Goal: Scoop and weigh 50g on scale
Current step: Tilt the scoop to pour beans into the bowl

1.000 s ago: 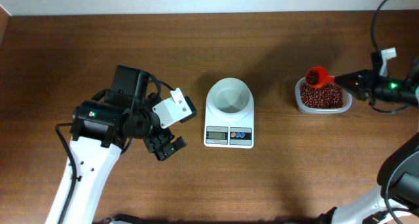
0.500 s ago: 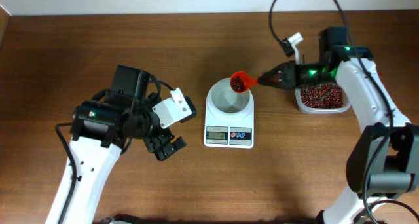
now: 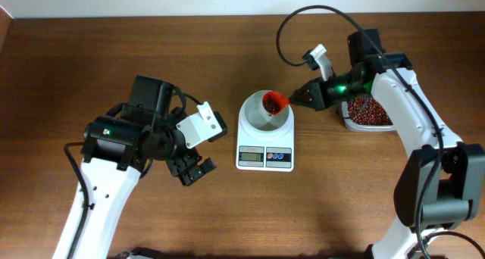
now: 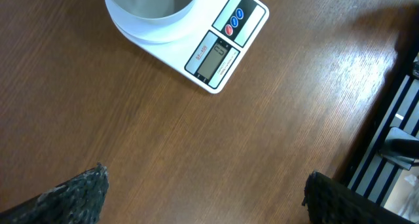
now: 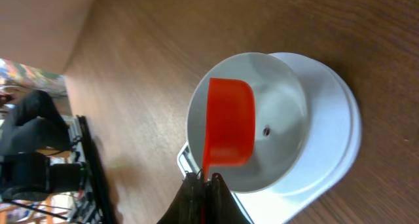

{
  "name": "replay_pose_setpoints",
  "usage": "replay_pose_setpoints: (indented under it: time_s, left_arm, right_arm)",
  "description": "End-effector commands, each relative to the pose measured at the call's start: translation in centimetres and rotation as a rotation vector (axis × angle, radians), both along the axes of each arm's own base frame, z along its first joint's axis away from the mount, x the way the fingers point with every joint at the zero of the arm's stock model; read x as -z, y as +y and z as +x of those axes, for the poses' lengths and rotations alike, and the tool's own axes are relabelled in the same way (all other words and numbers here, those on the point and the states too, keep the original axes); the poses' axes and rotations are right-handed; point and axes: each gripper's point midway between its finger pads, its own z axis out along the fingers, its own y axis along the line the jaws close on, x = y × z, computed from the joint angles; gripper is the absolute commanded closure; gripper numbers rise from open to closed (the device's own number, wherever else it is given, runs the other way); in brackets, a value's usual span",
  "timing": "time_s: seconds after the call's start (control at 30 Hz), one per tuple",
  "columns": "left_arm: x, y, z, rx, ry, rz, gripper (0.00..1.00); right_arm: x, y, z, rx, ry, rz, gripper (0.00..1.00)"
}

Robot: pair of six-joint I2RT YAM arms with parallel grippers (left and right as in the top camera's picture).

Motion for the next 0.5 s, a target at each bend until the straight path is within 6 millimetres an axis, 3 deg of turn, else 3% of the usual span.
replay_pose_setpoints:
  time_s: [0.0, 0.1, 0.17, 0.2, 0.27, 0.3, 0.33, 0.4, 0.47]
  left_arm:
    - [-0.9, -0.1, 0.0, 0.006, -0.027, -0.017, 0.01]
    - [-0.9, -0.1, 0.0, 0.006, -0.027, -0.017, 0.01]
    - [-0.9, -0.1, 0.0, 0.006, -0.027, -0.017, 0.01]
    - [-0.9, -0.1, 0.0, 0.006, -0.027, -0.017, 0.01]
    - [-0.9, -0.1, 0.0, 0.006, -0.027, -0.017, 0.01]
    - [-0.9, -0.1, 0.0, 0.006, -0.027, -0.017, 0.01]
    - [-0.9, -0.1, 0.0, 0.006, -0.027, -0.017, 0.01]
    - [-0.9, -0.1, 0.0, 0.006, -0.027, -0.017, 0.01]
    - [-0.9, -0.1, 0.0, 0.006, -0.027, -0.017, 0.01]
  right_arm:
    - [-0.3, -0.1, 0.1, 0.012, -0.06, -0.128, 0.96]
    - [-1.0, 1.3, -0.4, -0.04, -0.095, -0.092, 0.96]
    - [-0.5, 0.8, 0.1, 0.016, -0.062, -0.124, 0.96]
    - [-1.8, 2.0, -0.9, -0.067, -0.093, -0.031, 0.96]
    - [-0.7, 0.8, 0.4, 0.026, -0.067, -0.121, 0.96]
    - [-0.5, 0.7, 0.0, 0.021, -0.055, -0.129, 0.96]
    - [-1.7, 1.9, -0.8, -0.063, -0.092, -0.038, 0.96]
    - [-0.5, 0.5, 0.8, 0.072, -0.045, -0.14, 0.96]
    - [-1.1, 1.4, -0.2, -0.023, -0.082, -0.082, 0.96]
